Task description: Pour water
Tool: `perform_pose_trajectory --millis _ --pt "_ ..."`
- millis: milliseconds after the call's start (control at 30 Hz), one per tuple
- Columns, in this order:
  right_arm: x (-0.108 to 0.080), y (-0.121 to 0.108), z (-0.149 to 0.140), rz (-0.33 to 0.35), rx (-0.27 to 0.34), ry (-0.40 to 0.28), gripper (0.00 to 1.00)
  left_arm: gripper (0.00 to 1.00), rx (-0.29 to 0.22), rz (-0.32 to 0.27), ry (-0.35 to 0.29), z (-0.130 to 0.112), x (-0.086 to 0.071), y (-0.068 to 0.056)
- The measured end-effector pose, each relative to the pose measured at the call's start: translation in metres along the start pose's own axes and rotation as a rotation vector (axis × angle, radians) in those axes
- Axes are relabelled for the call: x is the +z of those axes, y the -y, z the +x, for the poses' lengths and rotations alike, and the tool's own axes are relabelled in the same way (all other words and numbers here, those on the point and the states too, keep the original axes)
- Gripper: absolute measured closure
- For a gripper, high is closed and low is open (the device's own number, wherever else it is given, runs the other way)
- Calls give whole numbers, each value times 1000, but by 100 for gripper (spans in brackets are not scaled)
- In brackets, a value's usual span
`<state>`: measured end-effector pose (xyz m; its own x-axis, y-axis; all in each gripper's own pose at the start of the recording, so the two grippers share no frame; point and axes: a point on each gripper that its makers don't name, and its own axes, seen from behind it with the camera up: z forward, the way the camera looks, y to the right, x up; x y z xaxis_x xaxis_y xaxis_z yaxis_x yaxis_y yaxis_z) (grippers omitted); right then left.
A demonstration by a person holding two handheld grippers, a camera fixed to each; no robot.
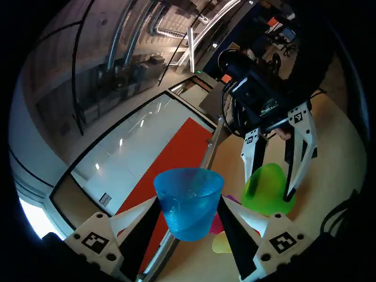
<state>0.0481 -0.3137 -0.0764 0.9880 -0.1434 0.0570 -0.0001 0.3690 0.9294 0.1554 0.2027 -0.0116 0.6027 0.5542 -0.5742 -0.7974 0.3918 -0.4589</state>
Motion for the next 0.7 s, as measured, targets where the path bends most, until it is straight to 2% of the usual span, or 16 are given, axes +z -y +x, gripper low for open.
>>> perform_pose_trajectory --millis 700 --pt "3 0 0 4 0 -5 10 19 46 2 8 -4 2 1"
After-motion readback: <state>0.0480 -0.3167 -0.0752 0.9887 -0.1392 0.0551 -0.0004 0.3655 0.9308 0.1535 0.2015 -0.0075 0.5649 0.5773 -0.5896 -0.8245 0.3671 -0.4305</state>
